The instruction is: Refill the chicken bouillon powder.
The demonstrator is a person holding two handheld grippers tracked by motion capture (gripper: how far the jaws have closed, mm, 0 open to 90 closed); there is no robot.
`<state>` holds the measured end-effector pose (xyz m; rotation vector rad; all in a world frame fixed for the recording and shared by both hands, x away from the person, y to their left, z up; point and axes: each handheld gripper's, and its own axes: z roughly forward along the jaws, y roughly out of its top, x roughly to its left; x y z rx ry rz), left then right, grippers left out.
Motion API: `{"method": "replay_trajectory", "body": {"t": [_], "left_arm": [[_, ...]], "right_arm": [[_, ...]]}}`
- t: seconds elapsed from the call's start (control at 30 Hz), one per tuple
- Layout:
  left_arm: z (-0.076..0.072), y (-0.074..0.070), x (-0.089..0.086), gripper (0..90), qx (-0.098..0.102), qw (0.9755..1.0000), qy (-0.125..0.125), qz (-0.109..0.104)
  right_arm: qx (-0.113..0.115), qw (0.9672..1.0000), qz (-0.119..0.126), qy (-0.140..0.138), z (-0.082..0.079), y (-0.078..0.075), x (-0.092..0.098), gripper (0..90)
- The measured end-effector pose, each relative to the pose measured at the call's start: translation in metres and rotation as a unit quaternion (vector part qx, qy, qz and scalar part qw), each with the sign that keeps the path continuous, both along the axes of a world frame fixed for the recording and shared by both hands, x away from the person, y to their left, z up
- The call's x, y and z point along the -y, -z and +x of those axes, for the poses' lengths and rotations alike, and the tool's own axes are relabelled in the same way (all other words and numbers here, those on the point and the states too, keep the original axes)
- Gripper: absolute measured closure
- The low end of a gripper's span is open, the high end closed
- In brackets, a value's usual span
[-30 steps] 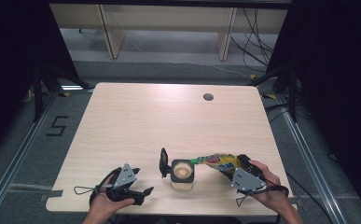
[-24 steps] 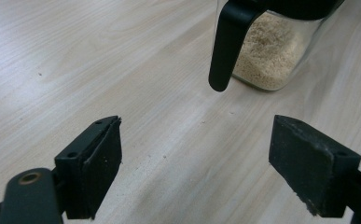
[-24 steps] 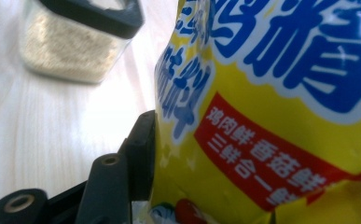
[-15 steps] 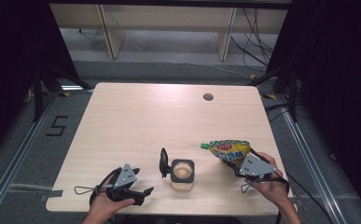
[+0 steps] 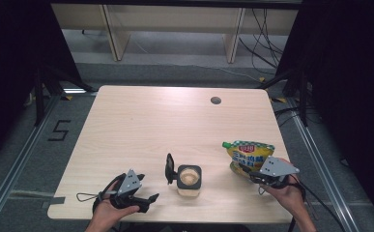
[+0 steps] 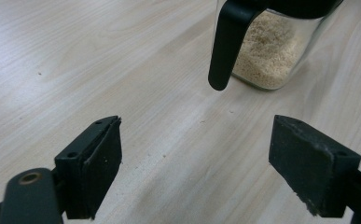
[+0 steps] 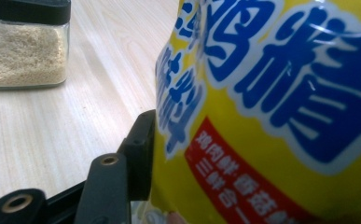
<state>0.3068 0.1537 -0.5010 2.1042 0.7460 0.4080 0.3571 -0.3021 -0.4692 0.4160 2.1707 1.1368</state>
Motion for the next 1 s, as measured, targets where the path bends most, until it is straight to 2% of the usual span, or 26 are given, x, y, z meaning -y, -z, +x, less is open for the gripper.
{"method": "replay_trajectory", "body": {"t": [0.03, 0.1, 0.13, 0.2, 0.27, 0.3, 0.33, 0.37, 0.5, 0.53, 0.57, 0.6, 0.73, 0.77, 0.83, 0.87, 0.9, 0.93, 0.97, 1.0], "left_arm": [[-0.001, 0.0, 0.0, 16.8, -0.008, 1.0, -0.001, -0.001], [0.0, 0.0, 0.001, 16.8, -0.005, 1.0, 0.002, 0.0], [0.0, -0.001, 0.001, 16.8, -0.001, 1.0, 0.002, 0.003], [0.0, 0.0, 0.001, 16.8, -0.001, 1.0, 0.006, 0.003], [0.0, 0.0, 0.0, 16.8, -0.003, 1.0, 0.002, 0.007], [-0.001, 0.0, 0.0, 16.8, -0.007, 1.0, -0.002, -0.002], [0.0, -0.001, 0.0, 16.8, -0.004, 1.0, -0.002, -0.003], [0.0, 0.0, 0.001, 16.8, -0.004, 1.0, -0.005, -0.006], [0.0, 0.0, 0.0, 16.8, -0.002, 1.0, 0.003, 0.002], [0.0, 0.0, 0.001, 16.8, -0.003, 1.0, 0.0, -0.004], [0.0, 0.002, 0.003, 16.8, -0.005, 0.9998, -0.006, -0.018], [0.0, 0.0, 0.001, 16.8, -0.008, 1.0, -0.001, -0.004], [0.0, 0.0, 0.001, 16.8, -0.003, 1.0, -0.004, -0.006], [0.0, 0.0, 0.001, 16.8, -0.004, 1.0, -0.005, -0.006], [0.0, -0.001, 0.0, 16.8, -0.003, 1.0, -0.002, 0.002], [-0.001, -0.001, 0.0, 16.8, -0.004, 1.0, -0.005, 0.0], [-0.001, -0.001, 0.0, 16.8, -0.004, 1.0, -0.005, 0.0], [0.0, -0.001, -0.001, 16.8, -0.007, 1.0, -0.004, 0.0], [0.0, -0.001, -0.001, 16.8, -0.007, 1.0, -0.004, 0.0], [0.001, -0.001, -0.001, 16.8, 0.002, 1.0, -0.001, 0.008]], "right_arm": [[0.002, 1.0, 0.003, 0.004, -0.001, 0.001, 0.001, 50.1], [-0.002, 0.9999, 0.009, 0.009, -0.001, 0.002, 0.003, 49.4], [-0.014, 0.9998, 0.009, 0.012, 0.0, 0.001, 0.006, 47.4], [-0.019, 0.9995, 0.014, 0.021, 0.0, 0.002, 0.008, 45.3], [-0.016, 0.9995, 0.014, 0.022, 0.0, 0.002, 0.009, 44.8], [-0.015, 0.9995, 0.017, 0.024, -0.001, 0.003, 0.01, 44.2], [-0.022, 0.999, 0.019, 0.033, -0.002, 0.003, 0.011, 40.5], [-0.019, 0.9991, 0.018, 0.034, -0.001, 0.004, 0.011, 38.5], [-0.028, 0.9982, 0.028, 0.045, -0.002, 0.002, 0.013, 35.9], [-0.028, 0.998, 0.028, 0.048, -0.002, 0.003, 0.013, 35.8], [-0.026, 0.9983, 0.026, 0.044, -0.002, 0.002, 0.013, 35.8], [-0.026, 0.9986, 0.022, 0.04, -0.002, 0.002, 0.013, 35.6], [-0.027, 0.9983, 0.023, 0.046, -0.002, 0.002, 0.014, 33.8], [-0.04, 0.9973, 0.028, 0.055, -0.004, 0.002, 0.014, 32.8], [-0.031, 0.9973, 0.032, 0.059, -0.004, 0.001, 0.017, 31.4], [-0.042, 0.9968, 0.037, 0.058, -0.009, -0.001, 0.019, 29.7], [-0.042, 0.9968, 0.037, 0.058, -0.009, -0.001, 0.019, 29.7], [-0.027, 0.9968, 0.035, 0.067, -0.011, -0.002, 0.021, 26.7], [-0.027, 0.9968, 0.035, 0.067, -0.011, -0.002, 0.021, 26.7], [-0.025, 0.9961, 0.036, 0.076, -0.014, -0.002, 0.023, 23.6]]}}
